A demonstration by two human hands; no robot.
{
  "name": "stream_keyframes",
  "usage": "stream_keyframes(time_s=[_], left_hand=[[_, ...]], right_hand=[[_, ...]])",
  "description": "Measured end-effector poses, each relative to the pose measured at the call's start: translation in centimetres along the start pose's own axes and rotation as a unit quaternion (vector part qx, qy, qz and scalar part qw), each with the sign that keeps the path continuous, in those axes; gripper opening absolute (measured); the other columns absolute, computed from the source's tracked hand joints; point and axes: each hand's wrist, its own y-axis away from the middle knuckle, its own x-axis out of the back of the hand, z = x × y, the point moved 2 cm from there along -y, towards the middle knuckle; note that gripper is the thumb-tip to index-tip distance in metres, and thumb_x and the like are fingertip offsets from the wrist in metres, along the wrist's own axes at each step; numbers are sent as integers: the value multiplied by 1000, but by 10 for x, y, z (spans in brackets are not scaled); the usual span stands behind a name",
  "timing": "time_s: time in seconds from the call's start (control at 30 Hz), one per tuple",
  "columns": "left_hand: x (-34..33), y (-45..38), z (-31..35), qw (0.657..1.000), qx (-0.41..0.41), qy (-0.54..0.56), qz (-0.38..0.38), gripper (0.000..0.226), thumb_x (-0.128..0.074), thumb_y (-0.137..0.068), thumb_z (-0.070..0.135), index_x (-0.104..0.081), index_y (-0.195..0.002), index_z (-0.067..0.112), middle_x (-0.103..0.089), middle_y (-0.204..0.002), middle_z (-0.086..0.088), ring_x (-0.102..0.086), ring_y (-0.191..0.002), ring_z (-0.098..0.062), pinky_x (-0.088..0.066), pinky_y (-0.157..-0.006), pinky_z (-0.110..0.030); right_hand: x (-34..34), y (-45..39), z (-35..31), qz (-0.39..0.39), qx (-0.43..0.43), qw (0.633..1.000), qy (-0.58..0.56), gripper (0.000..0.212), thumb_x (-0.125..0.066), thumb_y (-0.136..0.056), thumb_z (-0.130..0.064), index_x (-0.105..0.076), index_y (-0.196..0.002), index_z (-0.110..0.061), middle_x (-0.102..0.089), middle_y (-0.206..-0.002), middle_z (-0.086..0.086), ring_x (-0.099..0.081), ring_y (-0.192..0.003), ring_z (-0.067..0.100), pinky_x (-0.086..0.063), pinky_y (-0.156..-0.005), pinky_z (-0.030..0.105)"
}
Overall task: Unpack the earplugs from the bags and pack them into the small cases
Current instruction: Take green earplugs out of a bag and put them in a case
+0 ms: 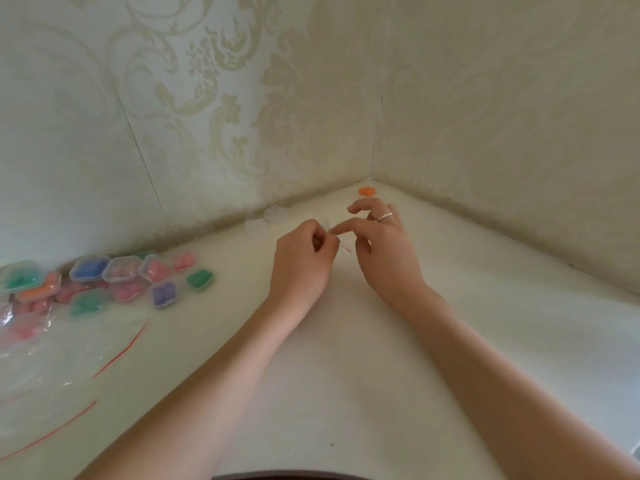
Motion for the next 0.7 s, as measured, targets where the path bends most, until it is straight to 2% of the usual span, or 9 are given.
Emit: stream_keyframes(time_s=[0.03,0.1,0.23,0.3,0.33,0.43,0.53,0.6,0.7], left_hand=[[0,2,4,1000,-19,-8,-1,26,-54,-89,16,-48,-64,12,-49,-56,-1,-40,-51,-12,-31,-51,-27],[-4,7,11,998,-46,-28,-13,27,-52,-91,19,-45,-66,15,-44,-53,5,-38,-50,-10,-32,-51,-30],[-1,6,10,999,-39,-11,26,29,-47,-92,21,-44,-67,6,-51,-57,-7,-45,-54,-22,-38,-55,-43],[1,3,8,999,-36,-4,37,30,-46,-93,20,-44,-67,5,-54,-61,-12,-51,-58,-28,-39,-57,-47],[1,3,7,999,-39,-7,32,31,-45,-94,19,-42,-65,8,-51,-58,-9,-47,-56,-26,-36,-55,-44],[-3,4,10,997,-69,-31,-7,31,-41,-97,17,-37,-66,15,-41,-57,4,-37,-53,-16,-28,-53,-34],[-6,5,9,993,-100,-48,-37,30,-38,-99,20,-37,-70,14,-41,-59,7,-38,-55,-12,-25,-55,-31],[-8,8,10,986,-139,-66,-61,26,-39,-99,20,-41,-74,15,-42,-60,9,-39,-56,-12,-23,-55,-30],[-10,12,12,973,-190,-90,-100,18,-40,-99,17,-56,-97,7,-53,-70,2,-47,-63,-19,-30,-57,-33]], right_hand=[[-1,1,1,-7,-4,1000,-1,39,-50,-79,8,-74,-95,-19,-56,-119,2,-49,-100,22,-43,-79,31],[2,2,-2,1,-49,997,-53,29,-54,-82,0,-72,-93,-19,-56,-119,-4,-51,-101,14,-42,-77,23],[12,0,-12,45,-65,985,-151,15,-55,-77,-4,-55,-80,-20,-56,-99,-7,-51,-90,3,-38,-67,12],[11,0,-13,21,-64,986,-155,17,-57,-78,-5,-60,-75,-21,-55,-102,-9,-49,-94,-2,-36,-69,8],[8,0,-11,2,-67,987,-144,19,-58,-80,-5,-64,-75,-22,-55,-107,-10,-49,-96,-4,-35,-70,5],[1,0,-6,-36,-68,992,-103,22,-57,-84,-7,-74,-87,-20,-55,-112,-12,-52,-92,-1,-37,-69,7],[1,0,-3,-79,-77,985,-134,24,-52,-88,-4,-73,-90,-14,-62,-97,-9,-56,-85,4,-41,-65,13],[-3,1,-3,-144,-86,979,-120,25,-47,-90,-3,-69,-100,-9,-66,-95,-3,-59,-89,8,-45,-73,19],[-3,4,-6,-181,-159,945,-222,34,-42,-98,-7,-59,-127,-10,-62,-109,-6,-58,-103,1,-42,-87,10]])
